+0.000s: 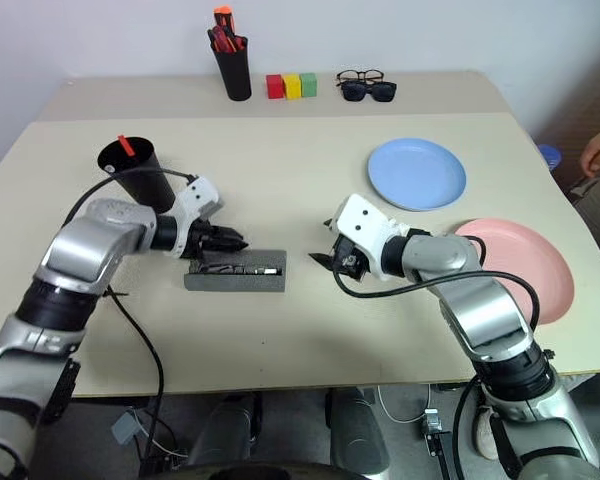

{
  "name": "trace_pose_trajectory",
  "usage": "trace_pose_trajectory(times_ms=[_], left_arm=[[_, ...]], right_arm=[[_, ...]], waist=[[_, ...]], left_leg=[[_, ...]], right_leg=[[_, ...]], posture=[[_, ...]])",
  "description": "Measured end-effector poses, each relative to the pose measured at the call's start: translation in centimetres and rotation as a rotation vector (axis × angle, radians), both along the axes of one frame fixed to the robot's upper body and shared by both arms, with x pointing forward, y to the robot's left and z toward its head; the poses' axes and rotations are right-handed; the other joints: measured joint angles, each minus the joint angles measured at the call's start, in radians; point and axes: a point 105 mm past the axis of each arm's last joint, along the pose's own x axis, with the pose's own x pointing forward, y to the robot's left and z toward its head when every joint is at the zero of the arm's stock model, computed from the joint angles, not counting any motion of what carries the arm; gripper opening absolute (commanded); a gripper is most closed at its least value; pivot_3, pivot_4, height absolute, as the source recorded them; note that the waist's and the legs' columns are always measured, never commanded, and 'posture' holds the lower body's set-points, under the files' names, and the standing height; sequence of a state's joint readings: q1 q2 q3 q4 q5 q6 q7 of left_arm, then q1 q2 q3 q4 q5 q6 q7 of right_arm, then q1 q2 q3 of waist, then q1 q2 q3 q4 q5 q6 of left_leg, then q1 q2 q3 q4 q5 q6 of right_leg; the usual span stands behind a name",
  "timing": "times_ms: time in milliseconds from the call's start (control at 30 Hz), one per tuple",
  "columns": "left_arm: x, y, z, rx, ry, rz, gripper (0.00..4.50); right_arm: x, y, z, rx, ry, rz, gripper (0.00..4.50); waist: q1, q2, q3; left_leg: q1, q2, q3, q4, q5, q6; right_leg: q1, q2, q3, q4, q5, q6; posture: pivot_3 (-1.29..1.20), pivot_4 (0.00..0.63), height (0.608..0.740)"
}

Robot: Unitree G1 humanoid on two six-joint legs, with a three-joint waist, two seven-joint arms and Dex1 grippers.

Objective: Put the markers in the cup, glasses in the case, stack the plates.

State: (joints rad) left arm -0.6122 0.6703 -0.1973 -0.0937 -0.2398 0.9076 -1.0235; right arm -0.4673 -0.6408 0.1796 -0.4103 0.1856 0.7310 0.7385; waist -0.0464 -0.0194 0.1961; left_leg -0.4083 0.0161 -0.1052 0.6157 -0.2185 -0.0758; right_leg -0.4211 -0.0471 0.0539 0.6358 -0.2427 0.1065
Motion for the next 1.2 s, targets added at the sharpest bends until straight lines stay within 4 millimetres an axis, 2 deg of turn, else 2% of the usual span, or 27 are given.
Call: trace_pose_trajectory(times_ms=[100, 167, 267, 467, 567, 700, 833, 900, 1000, 1100, 1200], left_arm=[[-1.6, 0.1, -0.1, -0.027, -0.048, -0.038, 0.88], [-1.9, 0.0, -0.1, -0.056, -0.086, -0.034, 0.88], [-1.5, 0.0, 0.7, -0.127, -0.175, 0.009, 0.88], [-0.7, 0.6, 2.3, -0.210, -0.281, 0.087, 0.88], [-0.8, 0.5, 2.5, -0.245, -0.321, 0.118, 0.81], [-1.5, 0.6, 3.0, -0.279, -0.370, 0.126, 0.81], [-1.5, 0.3, 3.2, -0.295, -0.415, 0.127, 0.81], [-1.6, -0.2, 3.3, -0.314, -0.426, 0.118, 0.81], [-1.5, -1.0, 2.9, -0.332, -0.414, 0.094, 0.81], [-0.9, -1.4, 2.6, -0.344, -0.408, 0.070, 0.81], [0.0, -2.1, 2.3, -0.341, -0.408, 0.032, 0.81]], right_arm=[[3.4, -2.5, 0.5, -0.028, -0.029, -0.183, 3.05], [5.9, -4.9, 0.8, -0.059, -0.040, -0.340, 3.05], [8.6, -7.6, 0.4, -0.105, -0.042, -0.496, 3.05], [11.1, -9.0, -3.4, -0.174, 0.006, -0.570, 3.05], [12.1, -9.4, -3.2, -0.197, -0.028, -0.584, 2.18], [12.2, -9.5, -3.2, -0.218, -0.057, -0.579, 0.15], [11.6, -9.4, -1.8, -0.216, -0.115, -0.563, 0.06], [10.3, -10.3, -0.8, -0.225, -0.152, -0.566, 0.06], [7.4, -12.3, 0.8, -0.242, -0.179, -0.586, 0.06], [3.6, -14.2, 2.5, -0.244, -0.183, -0.593, 0.06], [-0.5, -15.5, 2.3, -0.252, -0.133, -0.587, 0.06]], waist=[[0.002, 0.000, 0.000], [0.005, 0.000, 0.000], [0.007, 0.000, 0.000], [0.000, 0.000, 0.000], [-0.001, 0.000, 0.000], [0.001, 0.001, 0.000], [0.005, 0.001, 0.000], [0.012, 0.001, 0.000], [0.025, 0.001, 0.001], [0.032, 0.002, 0.000], [0.034, 0.002, 0.000]], left_leg=[[0.000, 0.000, 0.001, 0.001, 0.000, 0.000], [0.000, 0.000, 0.001, 0.002, 0.000, -0.001], [0.000, 0.000, 0.002, 0.001, 0.001, -0.001], [0.000, 0.000, 0.002, 0.000, 0.000, -0.001], [0.000, 0.000, 0.002, 0.000, 0.001, -0.001], [0.000, 0.000, 0.002, 0.000, 0.001, -0.001], [0.000, 0.000, 0.002, 0.000, 0.000, -0.001], [-0.001, 0.000, 0.002, 0.000, 0.000, -0.001], [-0.001, -0.001, 0.002, 0.000, 0.000, 0.000], [0.000, 0.000, 0.002, 0.000, 0.000, 0.000], [0.001, 0.000, 0.002, 0.001, 0.000, 0.000]], right_leg=[[0.000, -0.001, 0.001, 0.000, 0.000, 0.000], [0.000, -0.001, 0.001, 0.000, 0.000, -0.001], [0.000, -0.001, 0.001, -0.001, 0.000, -0.001], [0.000, -0.001, 0.001, -0.001, 0.001, 0.000], [0.000, -0.001, 0.001, 0.000, 0.001, 0.000], [0.000, -0.001, 0.001, 0.000, 0.001, 0.000], [0.000, -0.001, 0.001, 0.000, 0.001, 0.000], [0.000, -0.001, 0.001, -0.001, 0.001, 0.000], [0.000, -0.001, 0.001, -0.001, 0.001, 0.000], [0.000, -0.001, 0.001, -0.001, 0.000, 0.000], [0.002, -0.001, 0.001, -0.002, 0.000, 0.000]], posture=[[0.00, 0.150, 0.740], [0.00, 0.150, 0.740], [0.00, 0.150, 0.740], [0.00, 0.150, 0.740], [0.00, 0.150, 0.740], [0.00, 0.150, 0.740], [0.00, 0.150, 0.740], [0.00, 0.150, 0.740], [0.00, 0.150, 0.740], [0.00, 0.150, 0.740], [0.00, 0.150, 0.740]])
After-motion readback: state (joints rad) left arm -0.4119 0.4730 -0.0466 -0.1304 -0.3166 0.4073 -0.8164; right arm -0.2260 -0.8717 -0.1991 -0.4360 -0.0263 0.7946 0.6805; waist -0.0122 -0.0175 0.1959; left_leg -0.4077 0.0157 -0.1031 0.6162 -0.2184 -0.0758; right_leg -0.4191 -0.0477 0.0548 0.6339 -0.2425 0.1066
